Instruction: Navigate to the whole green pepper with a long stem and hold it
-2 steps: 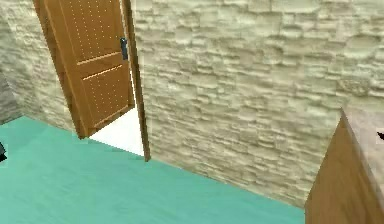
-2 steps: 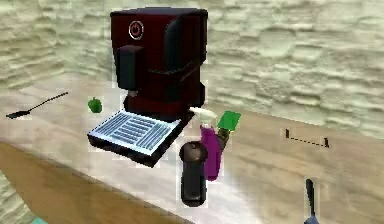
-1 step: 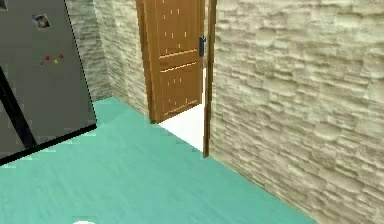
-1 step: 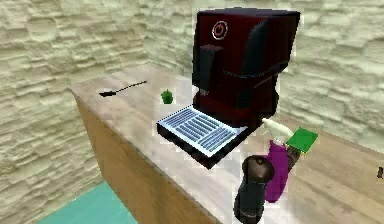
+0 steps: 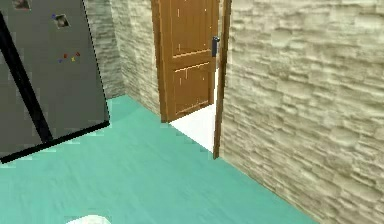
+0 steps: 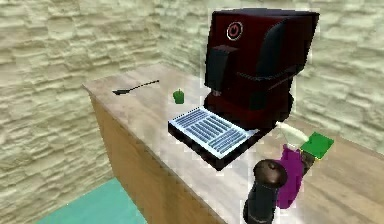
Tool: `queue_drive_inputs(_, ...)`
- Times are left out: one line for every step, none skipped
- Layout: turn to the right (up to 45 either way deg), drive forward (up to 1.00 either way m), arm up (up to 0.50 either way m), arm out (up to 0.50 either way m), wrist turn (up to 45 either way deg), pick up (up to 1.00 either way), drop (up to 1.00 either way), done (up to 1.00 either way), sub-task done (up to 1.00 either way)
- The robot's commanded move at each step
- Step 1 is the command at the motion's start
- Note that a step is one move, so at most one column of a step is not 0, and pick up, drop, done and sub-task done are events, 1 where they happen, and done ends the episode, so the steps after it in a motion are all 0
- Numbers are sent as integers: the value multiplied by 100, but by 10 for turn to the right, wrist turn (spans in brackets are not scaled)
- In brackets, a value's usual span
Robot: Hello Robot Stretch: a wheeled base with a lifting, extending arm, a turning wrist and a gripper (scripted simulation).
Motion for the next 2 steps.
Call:
queue_drive_inputs(450, 0, 0, 0, 0, 0, 0, 0, 0)
queue_drive_inputs(30, 0, 0, 0, 0, 0, 0, 0, 0)
